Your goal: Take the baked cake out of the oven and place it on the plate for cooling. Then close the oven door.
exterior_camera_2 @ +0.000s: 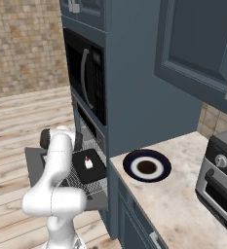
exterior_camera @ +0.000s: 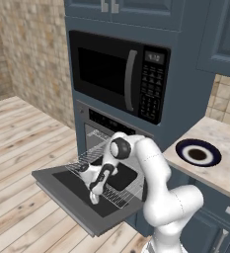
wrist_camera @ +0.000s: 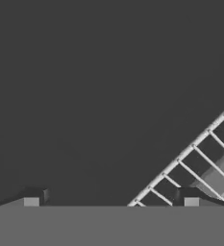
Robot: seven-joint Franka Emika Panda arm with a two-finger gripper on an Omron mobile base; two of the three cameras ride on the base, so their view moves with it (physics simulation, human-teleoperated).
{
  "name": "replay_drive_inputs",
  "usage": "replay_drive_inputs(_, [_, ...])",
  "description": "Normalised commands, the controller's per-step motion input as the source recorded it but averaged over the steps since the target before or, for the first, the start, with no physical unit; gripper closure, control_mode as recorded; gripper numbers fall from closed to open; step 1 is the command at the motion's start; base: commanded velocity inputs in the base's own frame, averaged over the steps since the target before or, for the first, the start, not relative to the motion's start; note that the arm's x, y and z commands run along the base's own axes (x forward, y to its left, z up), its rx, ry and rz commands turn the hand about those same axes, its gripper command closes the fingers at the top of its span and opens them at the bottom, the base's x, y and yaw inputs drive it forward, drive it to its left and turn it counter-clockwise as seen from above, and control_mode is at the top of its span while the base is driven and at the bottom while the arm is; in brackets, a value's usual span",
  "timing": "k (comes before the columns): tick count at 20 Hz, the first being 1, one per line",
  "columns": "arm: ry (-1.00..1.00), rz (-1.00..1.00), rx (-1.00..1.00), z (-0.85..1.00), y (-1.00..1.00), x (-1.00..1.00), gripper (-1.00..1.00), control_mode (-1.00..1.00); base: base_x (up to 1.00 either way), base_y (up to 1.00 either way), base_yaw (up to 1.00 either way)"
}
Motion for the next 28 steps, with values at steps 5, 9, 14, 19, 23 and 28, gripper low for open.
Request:
replay_drive_inputs(5, [0.02, 0.07, 0.0, 0.96, 0.16, -0.26, -1.0, -1.0, 0.0, 0.0, 0.0])
replay_drive_inputs(9, [0.01, -0.04, 0.05, 1.0, -0.24, 0.06, -1.0, -1.0, 0.0, 0.0, 0.0])
replay_drive_inputs(14, [0.07, -0.17, 0.13, 1.0, -0.58, 0.52, -1.0, -1.0, 0.0, 0.0, 0.0])
replay_drive_inputs(19, [-0.04, -0.24, 0.03, 0.47, -0.21, 0.61, -1.0, -1.0, 0.0, 0.0, 0.0])
replay_drive_inputs(23, [-0.31, -0.27, -0.21, -0.19, 0.0, 0.05, -1.0, -1.0, 0.0, 0.0, 0.0])
replay_drive_inputs(28, [-0.27, -0.4, -0.25, -0.07, 0.0, 0.18, -1.0, -1.0, 0.0, 0.0, 0.0])
